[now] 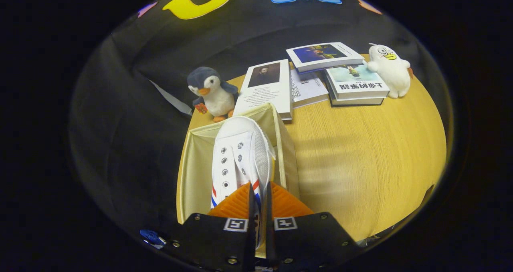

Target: Open the storage box then place both shoes into the box .Put the left shoe in first, then the right shoe, with the right side of both shoes facing outward in a uniform manner.

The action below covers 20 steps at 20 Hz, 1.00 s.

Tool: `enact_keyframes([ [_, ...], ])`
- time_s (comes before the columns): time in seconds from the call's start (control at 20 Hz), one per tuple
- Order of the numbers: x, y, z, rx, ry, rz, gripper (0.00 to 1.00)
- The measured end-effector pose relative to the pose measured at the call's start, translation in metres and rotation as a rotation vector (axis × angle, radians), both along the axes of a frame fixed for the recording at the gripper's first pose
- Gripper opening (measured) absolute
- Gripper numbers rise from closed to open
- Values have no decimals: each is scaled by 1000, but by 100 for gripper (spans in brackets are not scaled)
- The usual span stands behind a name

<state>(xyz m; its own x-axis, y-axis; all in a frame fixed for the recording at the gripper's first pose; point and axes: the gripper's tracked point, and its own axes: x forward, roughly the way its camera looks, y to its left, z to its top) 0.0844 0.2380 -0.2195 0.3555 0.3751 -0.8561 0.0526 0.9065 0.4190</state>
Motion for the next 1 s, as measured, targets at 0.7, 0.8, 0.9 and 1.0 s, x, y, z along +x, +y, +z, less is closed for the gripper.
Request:
enact_keyframes([
  [0.7, 7, -94, 115, -83, -371, -17, 100],
  [0.8, 5, -126, 132, -128, -434, -40, 99],
  [0.9, -2, -158, 147, -181, -487, -57, 99],
  [1.0, -11, -182, 161, -204, -531, -71, 99],
])
